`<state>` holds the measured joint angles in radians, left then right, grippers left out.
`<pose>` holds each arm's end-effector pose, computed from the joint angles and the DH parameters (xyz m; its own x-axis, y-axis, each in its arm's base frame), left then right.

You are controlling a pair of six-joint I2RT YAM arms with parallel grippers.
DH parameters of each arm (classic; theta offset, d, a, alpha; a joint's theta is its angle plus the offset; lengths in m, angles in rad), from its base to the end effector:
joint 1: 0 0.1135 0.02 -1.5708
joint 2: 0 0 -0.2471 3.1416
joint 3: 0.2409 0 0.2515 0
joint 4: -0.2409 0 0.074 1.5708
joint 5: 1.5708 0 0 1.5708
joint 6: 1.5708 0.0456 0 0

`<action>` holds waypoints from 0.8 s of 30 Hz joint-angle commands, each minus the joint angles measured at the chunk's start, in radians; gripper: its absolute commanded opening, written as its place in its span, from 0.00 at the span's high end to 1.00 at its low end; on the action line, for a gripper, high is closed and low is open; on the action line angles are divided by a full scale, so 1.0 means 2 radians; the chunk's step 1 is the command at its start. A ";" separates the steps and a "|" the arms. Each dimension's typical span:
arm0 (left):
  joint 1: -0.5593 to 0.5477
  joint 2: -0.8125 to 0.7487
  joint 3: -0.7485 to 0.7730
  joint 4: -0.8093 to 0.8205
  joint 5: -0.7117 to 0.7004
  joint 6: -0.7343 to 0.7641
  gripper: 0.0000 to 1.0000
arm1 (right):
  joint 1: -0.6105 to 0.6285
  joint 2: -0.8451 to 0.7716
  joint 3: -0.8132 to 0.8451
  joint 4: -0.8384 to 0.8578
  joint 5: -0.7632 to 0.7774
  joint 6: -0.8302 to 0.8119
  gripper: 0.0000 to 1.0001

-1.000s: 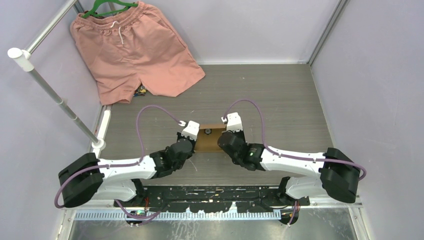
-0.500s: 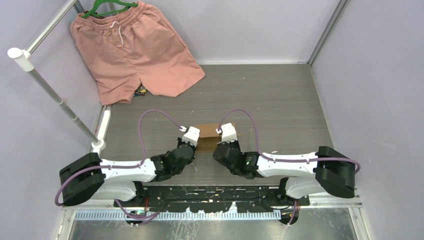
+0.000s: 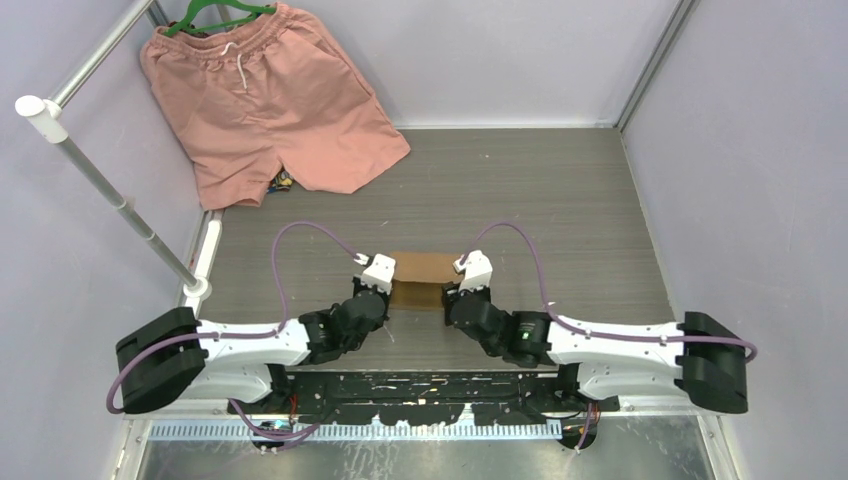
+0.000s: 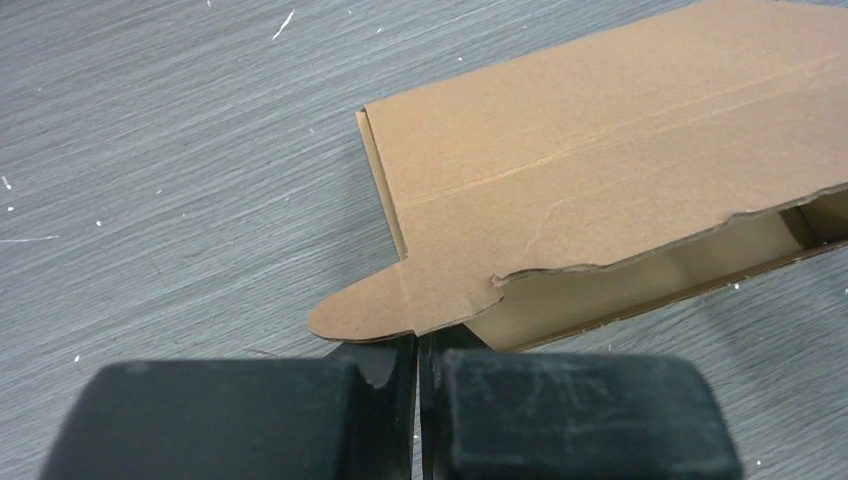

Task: Fold the paper box
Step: Close the paper box at the center of the board.

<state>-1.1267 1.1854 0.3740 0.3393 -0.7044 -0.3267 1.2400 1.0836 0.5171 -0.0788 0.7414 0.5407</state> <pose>0.1279 -0.2001 0.1572 -0.3263 0.1167 -0.9380 0.3543 0.9351 -0.0069 0.1034 0.2062 0.1867 -0.4363 -0.1017 -0.8940 -0.3472 0.9357 0.0630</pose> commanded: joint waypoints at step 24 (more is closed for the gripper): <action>-0.016 -0.012 -0.031 0.015 -0.031 -0.040 0.90 | -0.019 -0.091 0.149 -0.148 0.014 0.021 0.25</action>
<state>-1.1511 1.1679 0.3134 0.3244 -0.7231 -0.3874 1.2346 0.9516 0.7456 -0.3775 0.6983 0.5999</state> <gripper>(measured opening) 0.099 0.745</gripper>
